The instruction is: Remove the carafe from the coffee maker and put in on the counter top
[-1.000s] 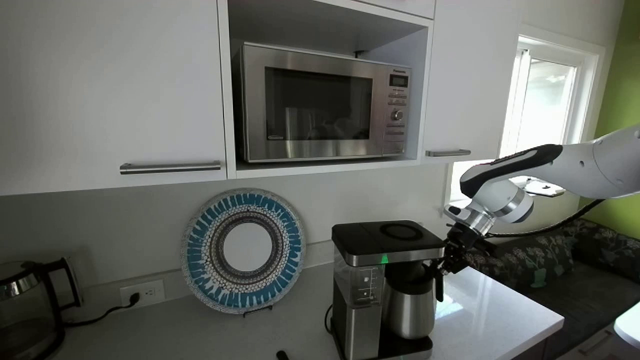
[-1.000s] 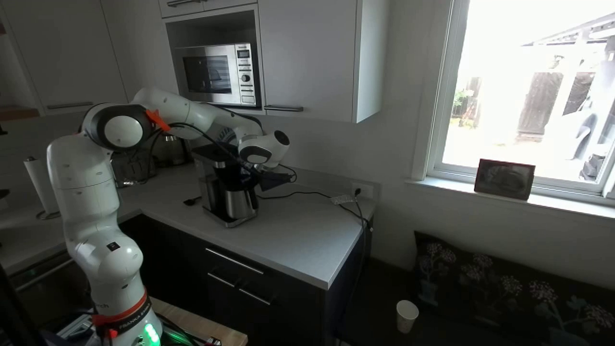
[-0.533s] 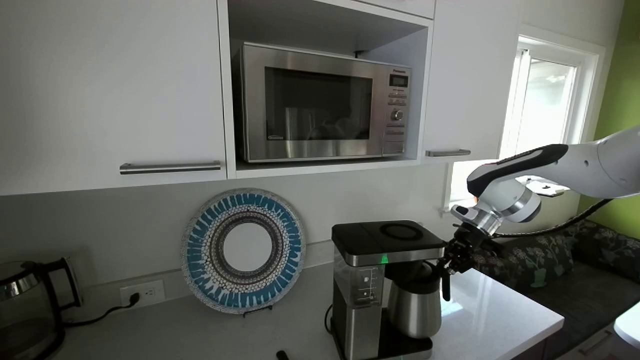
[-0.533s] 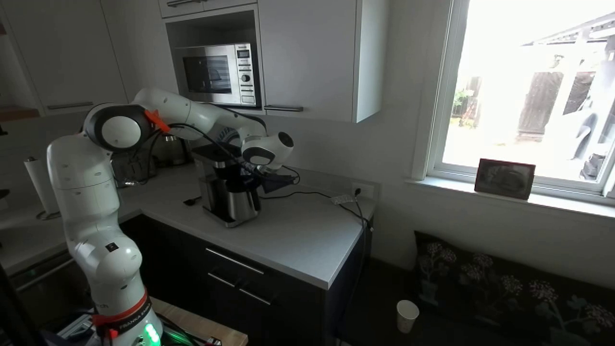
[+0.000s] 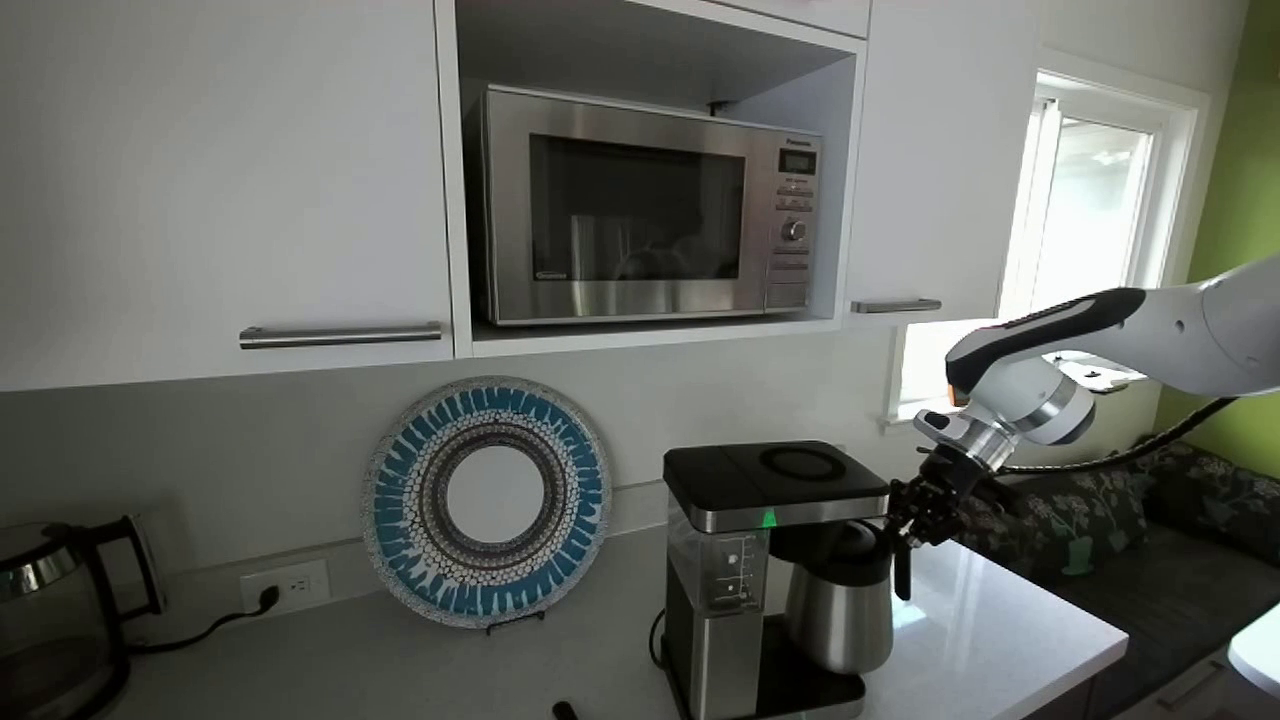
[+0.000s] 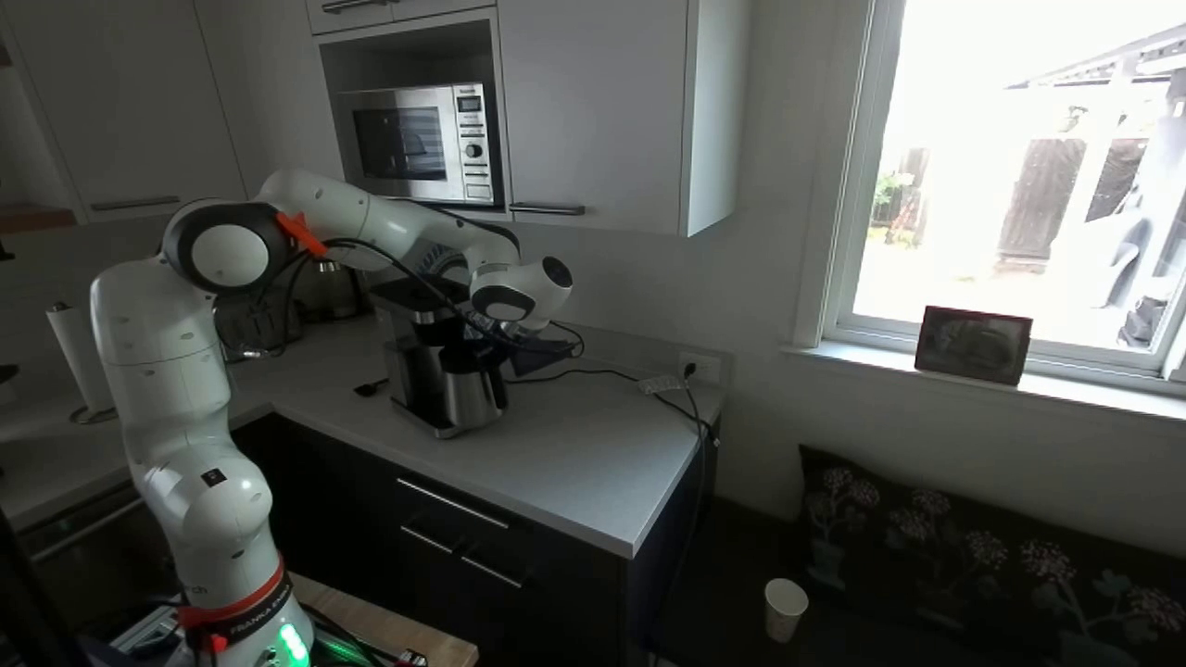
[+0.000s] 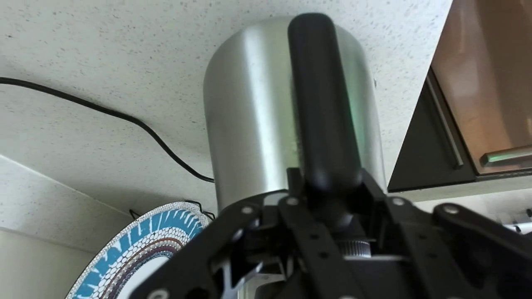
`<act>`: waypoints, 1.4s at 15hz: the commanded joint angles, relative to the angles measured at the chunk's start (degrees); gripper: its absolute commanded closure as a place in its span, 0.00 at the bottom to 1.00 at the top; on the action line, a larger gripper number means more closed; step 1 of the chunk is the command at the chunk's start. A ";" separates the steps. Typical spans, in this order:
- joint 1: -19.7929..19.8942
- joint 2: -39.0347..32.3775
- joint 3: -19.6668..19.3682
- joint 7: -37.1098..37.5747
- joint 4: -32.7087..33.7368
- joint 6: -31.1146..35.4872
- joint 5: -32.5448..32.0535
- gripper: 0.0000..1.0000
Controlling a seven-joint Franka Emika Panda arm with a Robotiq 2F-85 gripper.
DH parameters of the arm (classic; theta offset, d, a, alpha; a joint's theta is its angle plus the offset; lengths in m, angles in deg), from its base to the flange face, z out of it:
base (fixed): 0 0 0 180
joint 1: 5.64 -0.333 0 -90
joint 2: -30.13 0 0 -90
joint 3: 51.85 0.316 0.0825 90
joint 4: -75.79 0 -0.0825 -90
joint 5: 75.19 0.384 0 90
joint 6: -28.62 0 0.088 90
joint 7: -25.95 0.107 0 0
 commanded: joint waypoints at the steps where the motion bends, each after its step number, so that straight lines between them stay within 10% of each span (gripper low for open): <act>1: 1.09 0.93 -0.80 -1.84 0.31 -2.48 0.91 0.92; 21: 3.12 -0.06 -2.58 -3.48 0.76 -6.02 5.41 0.92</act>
